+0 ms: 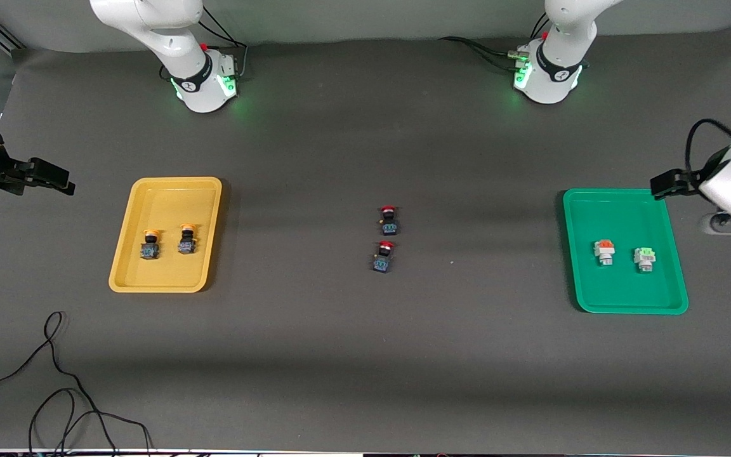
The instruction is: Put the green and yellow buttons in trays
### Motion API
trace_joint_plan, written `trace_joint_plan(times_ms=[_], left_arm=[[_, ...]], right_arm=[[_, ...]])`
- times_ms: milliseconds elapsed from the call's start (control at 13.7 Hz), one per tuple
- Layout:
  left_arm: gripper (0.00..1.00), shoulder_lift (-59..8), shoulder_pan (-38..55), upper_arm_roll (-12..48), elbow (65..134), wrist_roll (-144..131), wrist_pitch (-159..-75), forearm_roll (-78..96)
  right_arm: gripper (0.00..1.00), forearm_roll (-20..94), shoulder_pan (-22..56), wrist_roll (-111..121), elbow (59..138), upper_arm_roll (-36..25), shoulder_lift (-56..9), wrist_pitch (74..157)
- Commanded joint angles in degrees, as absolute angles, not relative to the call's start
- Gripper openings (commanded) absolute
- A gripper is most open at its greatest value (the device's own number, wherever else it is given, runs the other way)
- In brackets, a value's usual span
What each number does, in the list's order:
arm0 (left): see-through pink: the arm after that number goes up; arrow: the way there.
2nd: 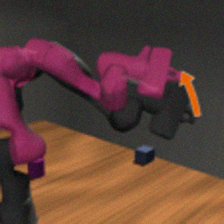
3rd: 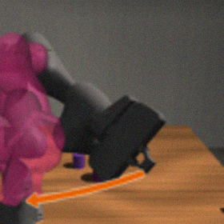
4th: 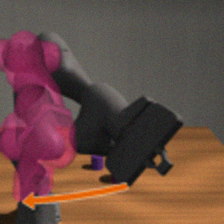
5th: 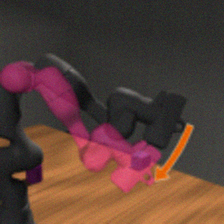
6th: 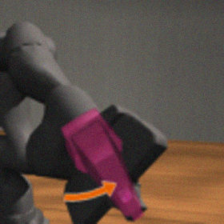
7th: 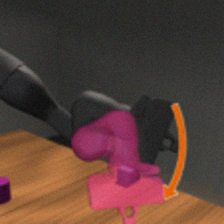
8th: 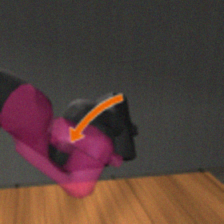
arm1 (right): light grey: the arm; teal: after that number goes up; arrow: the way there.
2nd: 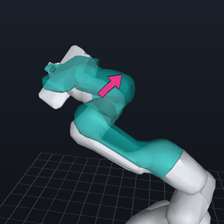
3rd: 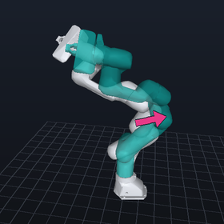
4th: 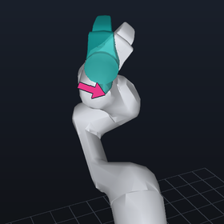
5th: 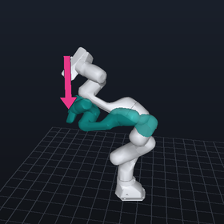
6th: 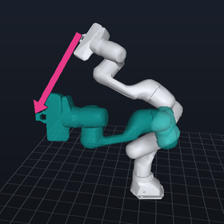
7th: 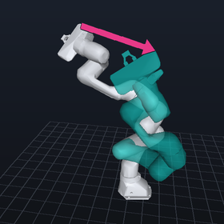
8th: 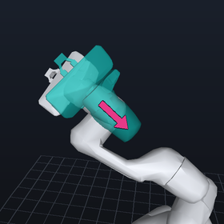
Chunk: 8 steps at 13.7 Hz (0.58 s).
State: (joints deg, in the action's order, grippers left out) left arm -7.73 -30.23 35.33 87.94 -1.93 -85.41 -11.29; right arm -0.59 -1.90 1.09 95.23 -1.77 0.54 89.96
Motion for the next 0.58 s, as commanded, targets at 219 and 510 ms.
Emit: trace_joint_plan(times_ms=[219,510], left_arm=[[1.00,-10.0,-29.1,35.0,85.8,-1.4,-84.6,-8.8],[1.00,-10.1,-29.2,34.8,85.9,-1.3,-84.8,-8.7]], right_arm=[[1.00,-1.4,-1.8,-0.1,94.3,-1.7,0.9,89.7],[1.00,-1.2,-2.1,0.1,94.4,-1.7,0.9,89.6]])
